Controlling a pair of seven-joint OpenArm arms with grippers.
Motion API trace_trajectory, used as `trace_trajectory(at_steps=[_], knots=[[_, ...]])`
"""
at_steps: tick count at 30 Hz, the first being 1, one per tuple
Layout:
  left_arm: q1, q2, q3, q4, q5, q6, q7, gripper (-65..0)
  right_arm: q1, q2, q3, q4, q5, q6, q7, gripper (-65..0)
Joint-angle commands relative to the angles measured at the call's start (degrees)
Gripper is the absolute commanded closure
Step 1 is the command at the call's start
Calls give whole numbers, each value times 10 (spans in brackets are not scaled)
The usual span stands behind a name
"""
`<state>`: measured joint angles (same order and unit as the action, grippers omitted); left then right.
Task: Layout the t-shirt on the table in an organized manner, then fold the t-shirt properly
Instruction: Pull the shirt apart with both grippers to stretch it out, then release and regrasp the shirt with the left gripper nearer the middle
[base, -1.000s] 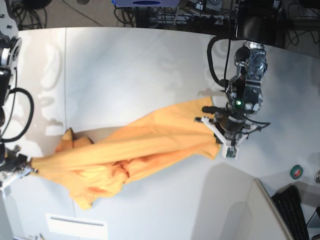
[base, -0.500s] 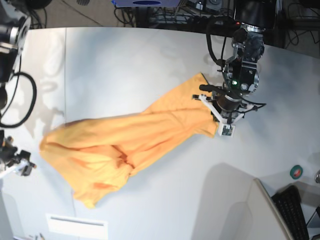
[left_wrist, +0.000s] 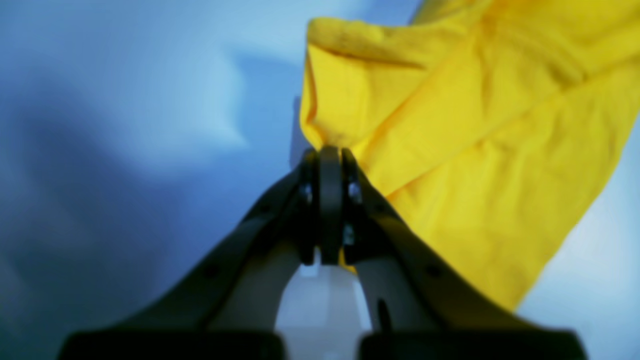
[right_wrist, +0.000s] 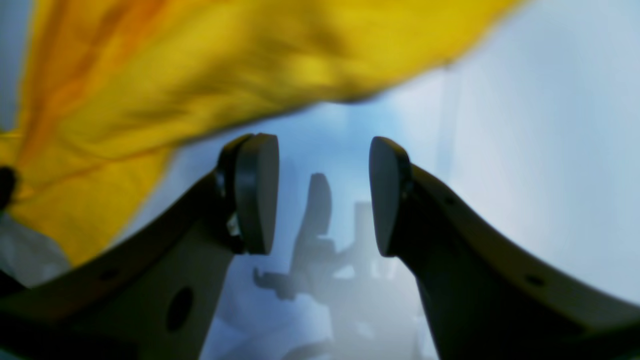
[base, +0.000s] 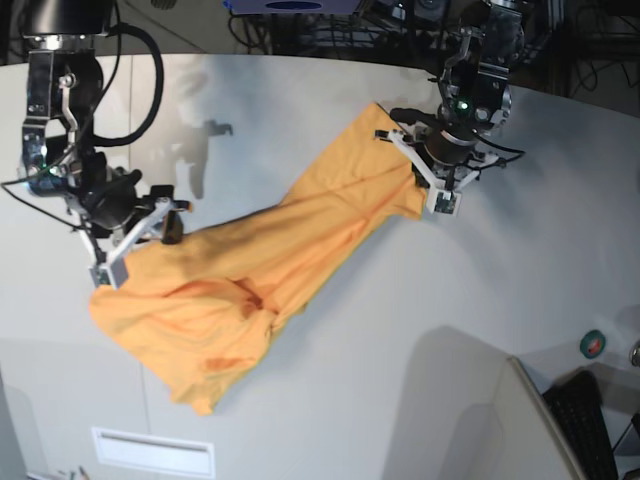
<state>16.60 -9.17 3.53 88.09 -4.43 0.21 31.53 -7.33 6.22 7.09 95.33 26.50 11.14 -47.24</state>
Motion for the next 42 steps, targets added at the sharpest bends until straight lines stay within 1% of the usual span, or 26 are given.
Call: trace_trajectory(at_steps=[1,5,6,9,10,11,12,13,14,17,19,21,22,26,27,30,32,34,36,38,40,41,42], knots=[[0,3,-5,11,3,4,-8,0,6,4,-12,12,4,2,8,-279],[16,8,-8,16,3,5,-8,0,23,4,-82,9,2,-2,9,-278],[23,8,-8,16,3,5,-8,-21,27,4,-92,8,2,-3,9,-278],[42,6,-8,21,3,5,-8,-267,35,4,-107,6,2,-3,9,-278],[48,5,-8,23,3,5,-8,-334,37,4,-107,6,2,-3,9,-278],[55,5,-8,31,3,5,-9,-388,41,4,-108,6,2,-3,9,-278],[65,5,-9,43,3,5,-10,-420,43,4,-108,5,2,-3,9,-278],[82,4,-14,65,3,5,-13,-436,44,4,-108,1,1,-3,9,-279],[100,6,-24,94,3,5,-16,-434,50,4,-108,-5,1,-2,9,-279],[130,9,-34,164,5,5,-62,-426,65,4,-108,-37,1,1,9,-279],[118,9,-33,185,10,5,-78,-426,74,3,-109,-59,1,1,9,-279],[79,9,-21,185,10,5,-63,-426,75,3,-109,-63,1,2,9,-278],[49,9,-5,176,10,5,-42,-426,74,3,-109,-63,1,2,9,-278],[-85,9,58,106,10,5,43,-425,57,2,-109,-56,1,2,8,-278],[-120,9,82,76,10,5,52,-425,54,-3,-109,-56,1,2,8,-278],[-214,14,149,-31,10,8,51,-425,50,-19,-110,-60,0,2,8,-278],[-264,35,172,-103,10,8,51,-413,54,-20,-110,-62,0,-1,9,-276],[-300,53,171,-168,10,8,50,-359,59,-20,-109,-62,0,-3,17,-276],[-334,67,171,-233,10,8,48,-263,60,-20,-104,-62,0,-4,33,-276],[-355,79,177,-281,10,8,28,-148,60,-15,-103,-62,0,-4,42,-276],[-359,82,175,-297,10,8,3,-23,59,-13,-102,-62,0,-12,44,-276],[-359,82,171,-299,10,8,-1,0,57,-12,-96,-62,0,-20,44,-276],[-358,81,170,-298,10,8,-1,0,55,-7,-90,-62,0,-25,44,-276]])
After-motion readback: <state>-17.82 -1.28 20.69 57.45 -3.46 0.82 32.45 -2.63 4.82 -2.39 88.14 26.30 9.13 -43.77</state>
